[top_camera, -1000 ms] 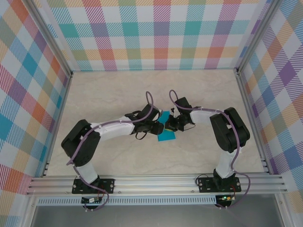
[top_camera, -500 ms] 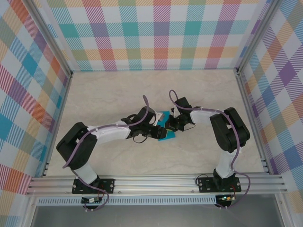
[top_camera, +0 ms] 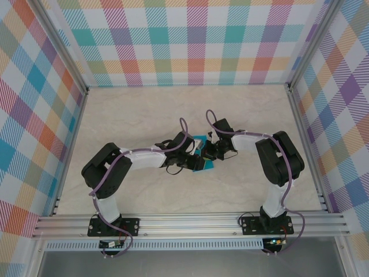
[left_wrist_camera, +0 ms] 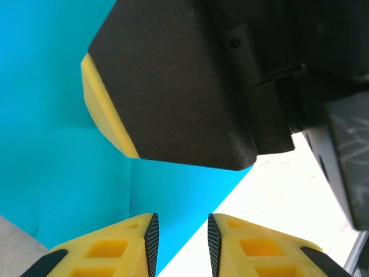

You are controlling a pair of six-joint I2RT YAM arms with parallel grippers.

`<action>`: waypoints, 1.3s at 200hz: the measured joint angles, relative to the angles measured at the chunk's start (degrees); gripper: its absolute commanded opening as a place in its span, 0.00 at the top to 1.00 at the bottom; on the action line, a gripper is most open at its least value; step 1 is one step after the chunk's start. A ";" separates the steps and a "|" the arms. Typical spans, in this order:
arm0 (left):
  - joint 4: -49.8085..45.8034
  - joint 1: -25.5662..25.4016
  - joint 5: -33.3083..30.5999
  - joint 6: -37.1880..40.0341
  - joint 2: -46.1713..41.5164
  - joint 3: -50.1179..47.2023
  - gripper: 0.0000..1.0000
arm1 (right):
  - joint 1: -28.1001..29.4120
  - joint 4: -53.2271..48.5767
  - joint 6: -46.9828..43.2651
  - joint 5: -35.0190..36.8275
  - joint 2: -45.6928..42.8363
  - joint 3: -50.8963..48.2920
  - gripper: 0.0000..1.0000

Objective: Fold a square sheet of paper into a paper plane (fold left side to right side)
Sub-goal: Fold the triangle a second time at the center of the table.

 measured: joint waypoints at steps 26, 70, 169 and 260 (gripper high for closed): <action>-1.27 0.02 -0.07 -0.44 0.00 0.00 0.72 | 0.00 -0.02 -0.07 0.00 0.00 0.00 0.94; -2.49 0.02 -0.44 -1.95 0.00 -0.20 0.75 | 0.00 -0.07 -0.37 0.00 0.00 0.02 0.94; -4.33 0.13 -1.75 -2.80 1.01 -0.35 0.78 | 0.07 -0.39 -0.39 0.07 0.00 0.20 0.94; -6.51 0.17 -2.95 -3.30 1.18 -0.35 0.83 | 0.22 -2.16 -0.46 0.33 0.00 0.90 0.94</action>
